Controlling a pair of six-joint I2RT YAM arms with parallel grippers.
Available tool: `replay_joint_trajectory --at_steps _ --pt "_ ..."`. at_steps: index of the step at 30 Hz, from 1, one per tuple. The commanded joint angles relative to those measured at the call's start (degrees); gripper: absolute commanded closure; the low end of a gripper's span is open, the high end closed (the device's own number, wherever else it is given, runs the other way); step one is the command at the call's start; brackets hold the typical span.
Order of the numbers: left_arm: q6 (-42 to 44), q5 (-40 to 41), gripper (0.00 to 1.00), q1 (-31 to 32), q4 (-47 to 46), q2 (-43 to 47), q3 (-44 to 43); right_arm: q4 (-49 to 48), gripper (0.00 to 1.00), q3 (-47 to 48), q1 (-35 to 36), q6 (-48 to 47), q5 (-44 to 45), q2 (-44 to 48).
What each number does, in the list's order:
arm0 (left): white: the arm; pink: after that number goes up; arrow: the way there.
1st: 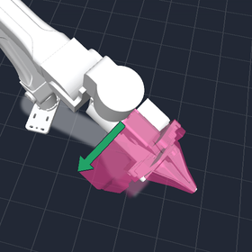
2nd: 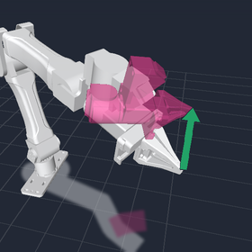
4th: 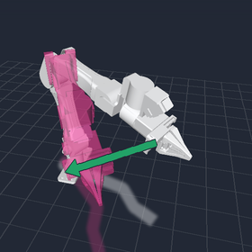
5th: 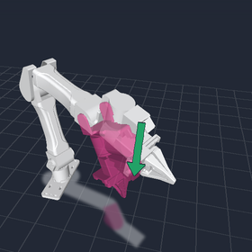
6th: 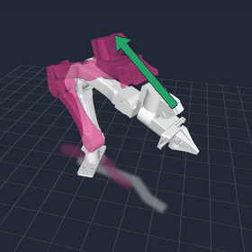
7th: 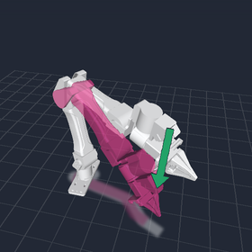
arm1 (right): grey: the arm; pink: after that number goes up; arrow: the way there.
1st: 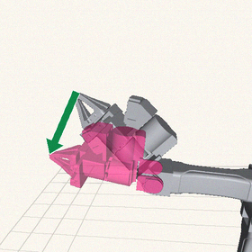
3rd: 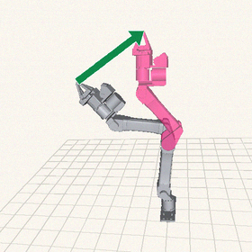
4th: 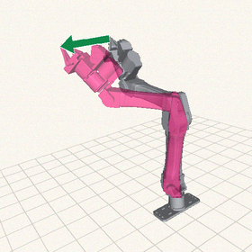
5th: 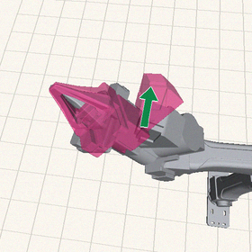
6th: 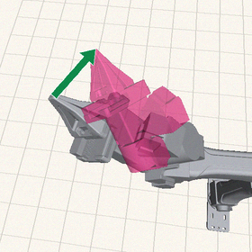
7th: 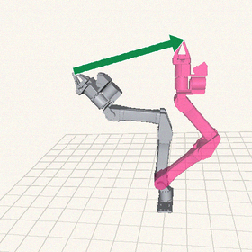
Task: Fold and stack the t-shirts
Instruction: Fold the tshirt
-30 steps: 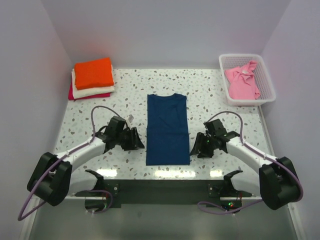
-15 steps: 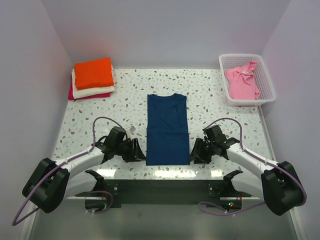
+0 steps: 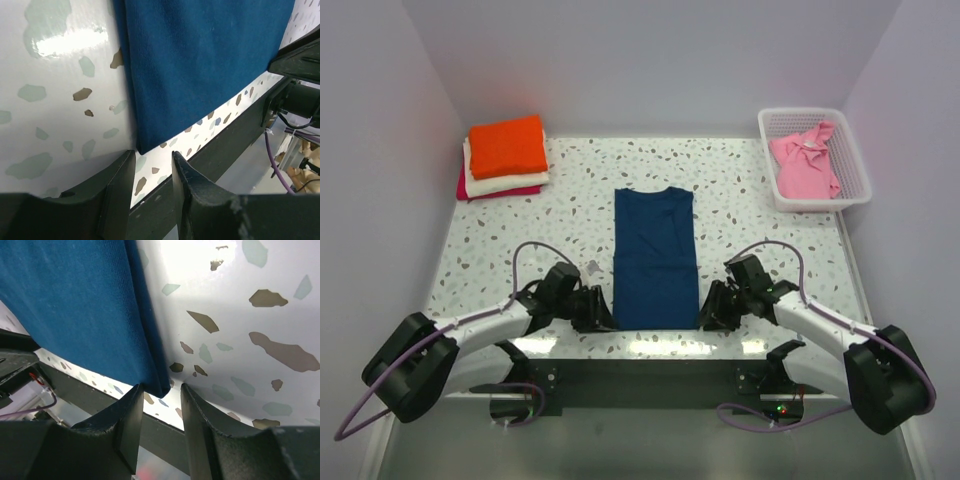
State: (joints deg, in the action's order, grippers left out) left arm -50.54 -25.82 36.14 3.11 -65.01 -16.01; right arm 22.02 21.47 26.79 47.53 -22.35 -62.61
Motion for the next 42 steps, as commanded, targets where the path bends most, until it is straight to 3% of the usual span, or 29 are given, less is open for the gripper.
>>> replay_joint_trajectory --at_steps 1,12,19,22,32,37,40,41,42 --pt "-2.4 5.2 0.60 2.3 3.3 -1.3 2.8 -0.7 0.60 -1.9 0.6 0.9 0.7 -0.8" --pt "-3.1 8.8 0.62 3.1 3.7 -2.4 2.0 -3.1 0.61 -2.1 1.4 1.6 0.7 -2.9" --pt "-2.6 8.9 0.66 3.1 3.2 -2.9 0.5 -3.7 0.70 -2.1 1.5 1.7 0.9 -3.6" --pt "-2.2 9.2 0.71 3.1 3.5 -2.9 -0.9 -3.2 0.76 -1.4 1.5 1.6 1.1 -3.3" --pt "-0.4 10.2 1.00 3.1 6.5 -2.4 -5.0 -0.4 0.91 1.9 1.5 0.4 2.0 -1.7" --pt "-0.1 9.6 1.00 3.1 7.6 -1.6 -5.4 0.0 0.94 2.2 1.5 0.0 2.1 -1.5" --pt "-0.1 9.7 0.82 3.1 8.7 -0.8 -4.9 0.0 0.94 2.0 1.5 -0.1 2.0 -1.6" --pt "-0.1 9.7 0.71 3.1 8.9 -0.3 -4.5 -0.1 0.94 1.8 1.5 -0.1 2.0 -1.6" --pt "-0.1 9.7 0.68 3.1 9.1 0.0 -4.3 0.0 0.94 1.6 1.5 -0.1 2.0 -1.6"
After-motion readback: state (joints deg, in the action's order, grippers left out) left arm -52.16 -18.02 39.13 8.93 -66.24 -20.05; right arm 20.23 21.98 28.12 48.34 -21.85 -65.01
